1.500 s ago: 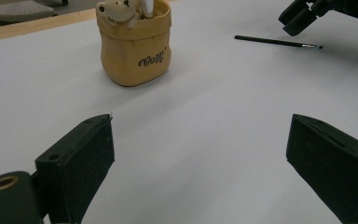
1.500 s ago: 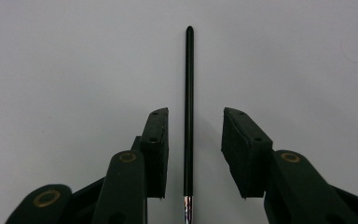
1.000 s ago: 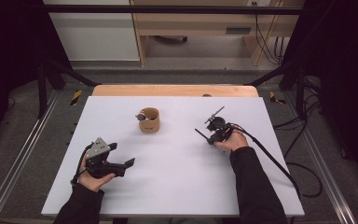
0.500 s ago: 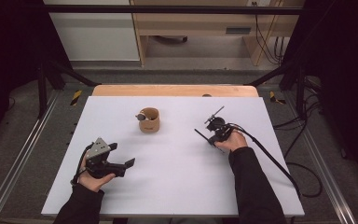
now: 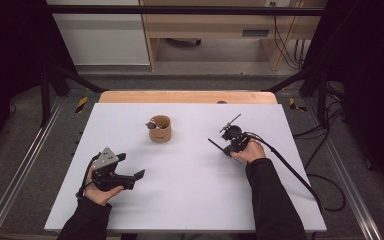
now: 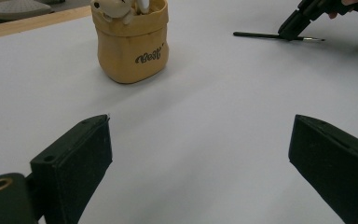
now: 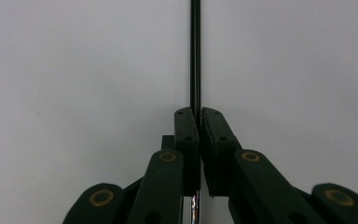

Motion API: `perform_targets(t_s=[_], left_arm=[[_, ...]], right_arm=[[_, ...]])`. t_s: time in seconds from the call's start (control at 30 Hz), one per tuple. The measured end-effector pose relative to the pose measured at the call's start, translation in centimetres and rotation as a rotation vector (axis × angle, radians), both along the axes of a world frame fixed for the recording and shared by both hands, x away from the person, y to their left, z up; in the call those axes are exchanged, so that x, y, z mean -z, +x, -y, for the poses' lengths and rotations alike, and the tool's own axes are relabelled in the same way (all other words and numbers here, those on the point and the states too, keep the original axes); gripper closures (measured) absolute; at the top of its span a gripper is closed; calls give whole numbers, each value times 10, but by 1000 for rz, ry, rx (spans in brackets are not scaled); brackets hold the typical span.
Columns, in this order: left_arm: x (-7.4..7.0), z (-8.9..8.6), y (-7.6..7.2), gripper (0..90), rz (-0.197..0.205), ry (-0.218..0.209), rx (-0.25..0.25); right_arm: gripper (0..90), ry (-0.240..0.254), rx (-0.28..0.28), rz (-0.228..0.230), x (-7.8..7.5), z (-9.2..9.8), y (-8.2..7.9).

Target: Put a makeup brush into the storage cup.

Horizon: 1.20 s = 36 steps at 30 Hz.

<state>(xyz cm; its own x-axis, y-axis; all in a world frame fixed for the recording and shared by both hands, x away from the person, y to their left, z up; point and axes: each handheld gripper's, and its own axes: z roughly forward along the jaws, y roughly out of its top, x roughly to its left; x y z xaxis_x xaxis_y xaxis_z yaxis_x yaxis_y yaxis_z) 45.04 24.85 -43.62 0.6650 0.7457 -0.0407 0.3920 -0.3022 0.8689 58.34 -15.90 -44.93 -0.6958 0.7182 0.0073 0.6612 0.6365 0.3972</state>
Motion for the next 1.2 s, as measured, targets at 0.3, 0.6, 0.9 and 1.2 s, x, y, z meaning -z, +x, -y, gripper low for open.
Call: perform_targets(t_s=[0.3, 0.6, 0.9, 1.2], left_arm=[[-1, 1, -1, 53, 4, 2, 2], [-5, 4, -3, 53, 11, -1, 11], [-12, 8, -5, 54, 24, -1, 28], [-19, 17, -6, 53, 31, 13, 58]], right_arm=[[860, 55, -19, 3, -20, 3, -12], [860, 93, -57, 22, -37, 5, -30], [860, 145, -121, 40, -49, 5, -51], [860, 185, -186, 53, -55, 1, -76]])
